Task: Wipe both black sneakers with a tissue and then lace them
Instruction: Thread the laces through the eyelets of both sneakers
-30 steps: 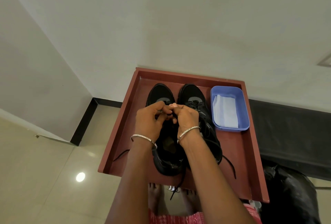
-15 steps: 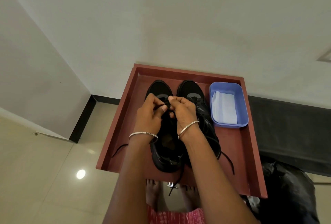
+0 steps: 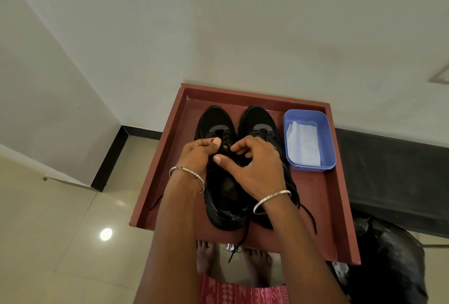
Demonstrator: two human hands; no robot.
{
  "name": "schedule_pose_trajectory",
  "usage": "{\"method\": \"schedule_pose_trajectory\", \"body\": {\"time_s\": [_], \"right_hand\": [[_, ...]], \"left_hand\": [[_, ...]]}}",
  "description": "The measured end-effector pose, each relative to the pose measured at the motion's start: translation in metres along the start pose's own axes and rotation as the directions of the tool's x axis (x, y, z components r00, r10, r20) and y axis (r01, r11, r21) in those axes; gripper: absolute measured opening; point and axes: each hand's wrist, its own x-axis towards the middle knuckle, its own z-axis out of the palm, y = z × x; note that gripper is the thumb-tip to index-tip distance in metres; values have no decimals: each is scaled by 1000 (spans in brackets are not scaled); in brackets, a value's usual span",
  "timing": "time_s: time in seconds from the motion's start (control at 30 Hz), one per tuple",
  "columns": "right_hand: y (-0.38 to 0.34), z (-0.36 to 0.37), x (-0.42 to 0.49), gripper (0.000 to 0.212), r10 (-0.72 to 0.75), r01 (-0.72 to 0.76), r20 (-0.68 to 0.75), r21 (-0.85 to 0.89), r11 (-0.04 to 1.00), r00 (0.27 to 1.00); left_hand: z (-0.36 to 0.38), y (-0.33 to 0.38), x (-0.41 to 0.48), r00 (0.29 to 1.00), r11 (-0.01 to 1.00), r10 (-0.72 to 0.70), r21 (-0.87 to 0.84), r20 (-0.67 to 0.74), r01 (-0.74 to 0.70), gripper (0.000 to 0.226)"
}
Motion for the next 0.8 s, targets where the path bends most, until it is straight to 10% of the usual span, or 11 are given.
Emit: {"method": "schedule_pose_trajectory", "body": {"time_s": [0.27, 0.5, 0.8], "right_hand": [[3, 9, 7, 18, 139, -147, 47, 379, 914, 989], [-9, 1, 4, 26, 346, -416, 302, 848, 328, 889], [-18, 7, -2, 25, 549, -588, 449, 803, 98, 705]], "left_hand": [[-1, 1, 2, 994, 998, -53, -22, -95, 51, 6], [-7, -6, 13, 952, 1000, -4, -10, -306, 1, 5], [3, -25, 17, 832, 921, 314, 360, -458, -150, 11]]}}
